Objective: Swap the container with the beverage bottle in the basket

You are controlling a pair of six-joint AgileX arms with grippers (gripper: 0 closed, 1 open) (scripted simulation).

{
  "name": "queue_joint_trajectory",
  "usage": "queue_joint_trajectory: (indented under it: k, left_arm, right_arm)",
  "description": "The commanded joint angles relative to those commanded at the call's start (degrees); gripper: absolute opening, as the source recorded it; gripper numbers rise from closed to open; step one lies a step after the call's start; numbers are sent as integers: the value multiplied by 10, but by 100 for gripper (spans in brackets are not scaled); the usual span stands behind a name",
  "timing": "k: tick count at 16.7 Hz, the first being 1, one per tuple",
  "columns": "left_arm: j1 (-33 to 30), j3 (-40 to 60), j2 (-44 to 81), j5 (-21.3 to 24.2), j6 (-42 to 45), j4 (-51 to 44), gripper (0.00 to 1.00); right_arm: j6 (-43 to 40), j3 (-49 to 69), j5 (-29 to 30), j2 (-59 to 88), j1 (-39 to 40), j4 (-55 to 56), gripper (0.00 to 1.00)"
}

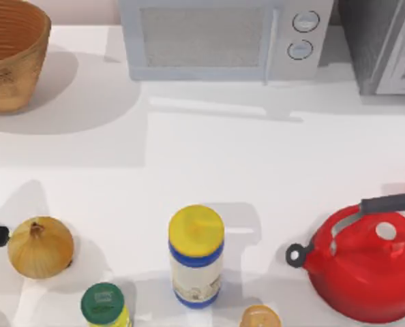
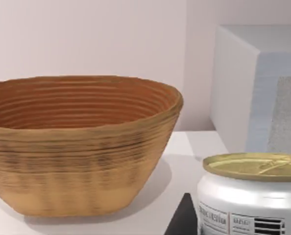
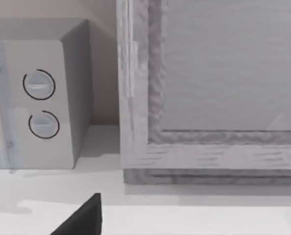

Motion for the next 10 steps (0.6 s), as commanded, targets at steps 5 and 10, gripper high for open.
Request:
queue_joint_trajectory:
  k: [5, 10]
  left_arm:
    - [-23, 103, 210, 104, 2, 109, 0]
    - [-60, 236, 482, 248, 6, 251, 0]
  right_arm:
    - [0, 0, 0, 0, 0, 0, 100]
    - [0, 0, 0, 0, 0, 0, 100]
